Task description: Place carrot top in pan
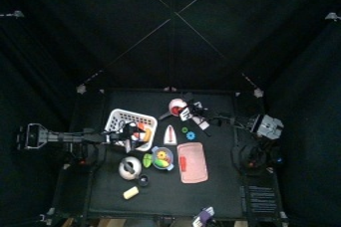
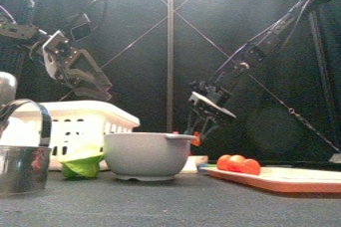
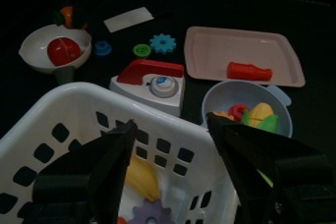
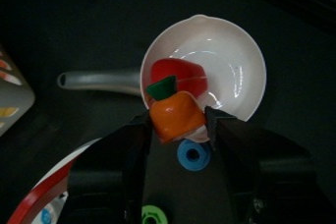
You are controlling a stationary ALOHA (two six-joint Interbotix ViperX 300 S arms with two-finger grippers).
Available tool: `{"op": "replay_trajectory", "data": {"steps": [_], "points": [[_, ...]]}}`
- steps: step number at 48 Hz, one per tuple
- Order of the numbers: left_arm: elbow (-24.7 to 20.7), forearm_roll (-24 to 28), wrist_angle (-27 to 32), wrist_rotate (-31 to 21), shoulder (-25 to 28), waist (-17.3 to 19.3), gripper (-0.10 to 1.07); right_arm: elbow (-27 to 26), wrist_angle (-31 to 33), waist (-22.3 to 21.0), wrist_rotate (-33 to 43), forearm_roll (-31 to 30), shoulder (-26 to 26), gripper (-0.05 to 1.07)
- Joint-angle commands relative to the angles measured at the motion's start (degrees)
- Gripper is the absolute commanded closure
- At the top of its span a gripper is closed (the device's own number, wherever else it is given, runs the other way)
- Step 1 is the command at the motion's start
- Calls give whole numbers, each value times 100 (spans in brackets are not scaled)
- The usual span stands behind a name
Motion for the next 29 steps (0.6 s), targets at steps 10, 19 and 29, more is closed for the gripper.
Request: {"op": "replay_trajectory", "data": {"steps": [10,19,29], "points": [[-62,0,-53,9,-18,-9,4,-325,114,-167,9,105,97,30],[-62,9,-53,9,-18,-9,4,-281,193,-220,0,141,105,21],[-62,9,-53,18,-18,-9,4,-325,211,-220,9,132,123,7]]}}
